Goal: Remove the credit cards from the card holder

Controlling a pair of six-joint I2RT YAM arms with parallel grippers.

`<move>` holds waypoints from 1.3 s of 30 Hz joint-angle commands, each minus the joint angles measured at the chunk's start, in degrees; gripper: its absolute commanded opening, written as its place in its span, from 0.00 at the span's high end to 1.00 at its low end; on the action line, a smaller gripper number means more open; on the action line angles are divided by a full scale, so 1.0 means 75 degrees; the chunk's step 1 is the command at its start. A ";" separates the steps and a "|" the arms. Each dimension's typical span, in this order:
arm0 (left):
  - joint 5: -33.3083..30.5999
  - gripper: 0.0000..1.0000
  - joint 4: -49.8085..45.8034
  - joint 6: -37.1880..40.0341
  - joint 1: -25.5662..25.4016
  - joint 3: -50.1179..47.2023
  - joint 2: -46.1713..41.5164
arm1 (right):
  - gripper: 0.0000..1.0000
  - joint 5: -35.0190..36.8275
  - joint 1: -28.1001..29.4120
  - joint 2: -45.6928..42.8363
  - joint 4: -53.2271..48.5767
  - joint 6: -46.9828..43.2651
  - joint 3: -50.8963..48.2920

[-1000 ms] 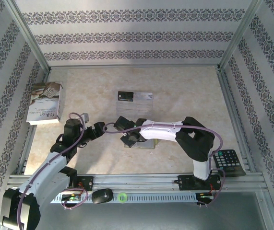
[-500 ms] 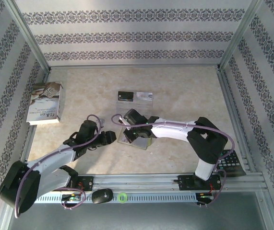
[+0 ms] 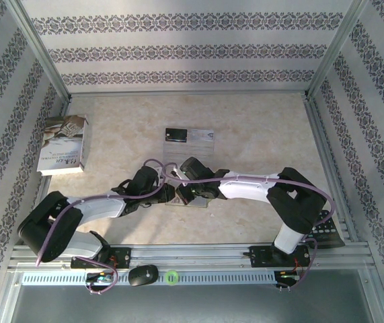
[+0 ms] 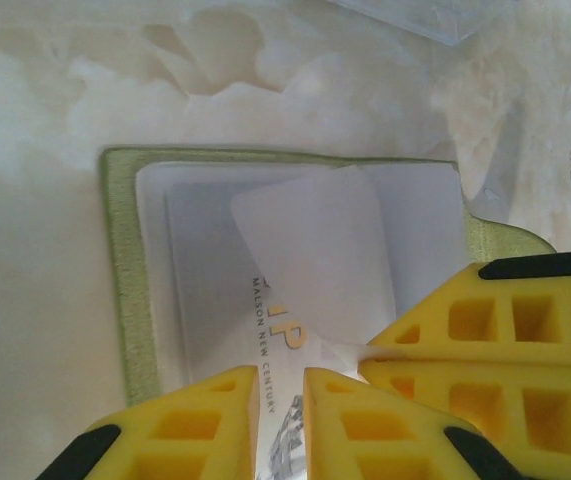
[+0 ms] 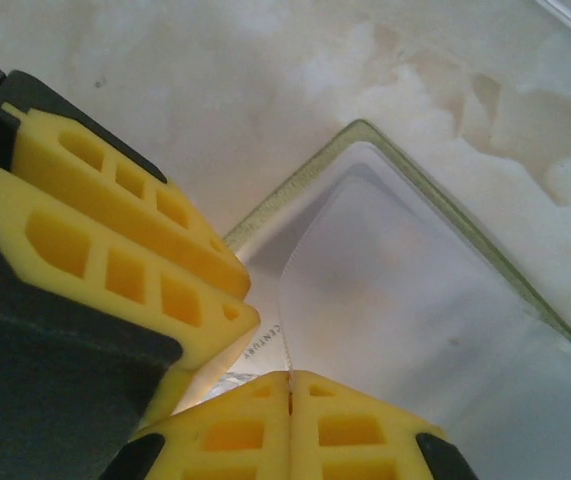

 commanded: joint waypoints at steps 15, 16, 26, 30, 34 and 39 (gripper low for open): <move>-0.0102 1.00 0.0234 -0.0654 -0.0177 -0.0109 0.0804 | 0.94 0.2278 0.0009 -0.1325 0.0446 0.1904 -0.1351; -0.0066 1.00 0.0263 -0.0649 -0.0177 -0.0101 0.0839 | 0.90 0.2667 0.0004 -0.1474 0.0279 0.2192 -0.1471; -0.0064 0.94 -0.0477 -0.0307 -0.0280 0.0330 0.0269 | 0.68 0.3097 -0.0008 -0.2994 -0.0197 0.2058 -0.1465; -0.0224 0.88 -0.0883 -0.0080 -0.0749 0.0863 0.0230 | 0.69 0.3031 -0.0003 -0.3076 -0.0186 0.2010 -0.1369; -0.0088 0.86 -0.0936 0.0126 -0.1195 0.1526 0.0800 | 0.72 0.3251 -0.0028 -0.3256 -0.0308 0.2050 -0.1431; 0.0618 0.82 -0.0954 0.0340 -0.1450 0.2374 0.1841 | 0.74 0.3394 -0.0143 -0.3613 -0.0358 0.2102 -0.1676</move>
